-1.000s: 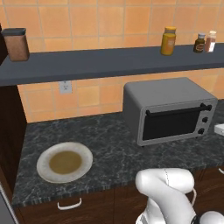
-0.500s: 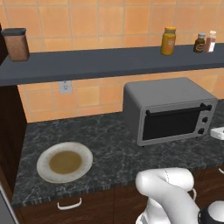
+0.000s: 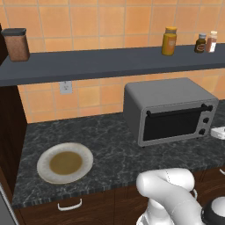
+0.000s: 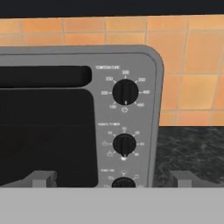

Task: Pick up the kebab skewer and baguette bread, and place them inside the toaster oven. Close the toaster oven door and start by setting the timer.

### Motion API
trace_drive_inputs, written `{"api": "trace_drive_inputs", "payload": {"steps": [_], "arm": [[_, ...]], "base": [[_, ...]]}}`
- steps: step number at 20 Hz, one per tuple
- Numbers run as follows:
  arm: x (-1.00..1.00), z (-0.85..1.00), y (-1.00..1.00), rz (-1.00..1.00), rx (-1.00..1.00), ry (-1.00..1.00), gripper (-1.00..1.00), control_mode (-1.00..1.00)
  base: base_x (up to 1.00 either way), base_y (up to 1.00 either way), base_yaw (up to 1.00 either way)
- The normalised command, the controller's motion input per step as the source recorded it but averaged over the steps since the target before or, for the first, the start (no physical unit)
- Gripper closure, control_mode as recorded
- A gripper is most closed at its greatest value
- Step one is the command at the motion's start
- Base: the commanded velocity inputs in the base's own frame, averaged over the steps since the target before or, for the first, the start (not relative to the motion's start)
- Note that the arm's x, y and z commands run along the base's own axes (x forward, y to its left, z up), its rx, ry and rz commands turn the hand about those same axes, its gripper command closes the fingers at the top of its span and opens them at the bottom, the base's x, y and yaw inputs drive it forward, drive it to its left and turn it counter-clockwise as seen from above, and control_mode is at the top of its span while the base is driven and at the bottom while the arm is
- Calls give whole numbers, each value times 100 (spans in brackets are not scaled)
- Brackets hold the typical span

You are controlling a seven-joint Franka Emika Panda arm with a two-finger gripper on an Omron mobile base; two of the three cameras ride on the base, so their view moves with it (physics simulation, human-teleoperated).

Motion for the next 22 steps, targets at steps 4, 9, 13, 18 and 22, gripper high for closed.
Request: {"api": "trace_drive_inputs", "payload": {"steps": [4, 9, 13, 18, 22], "arm": [[0, -14, -1, 0, 0, 0, -100, -100], [0, -56, -11, 0, 0, 0, -100, -100], [3, -21, -4, 0, 0, 0, -100, -100], [34, 0, 0, 0, 0, 0, -100, -100], [35, 0, 0, 0, 0, 0, -100, -100]], "base": [[0, 0, 0], [0, 0, 0], [0, 0, 0], [0, 0, 0], [0, 0, 0]]}}
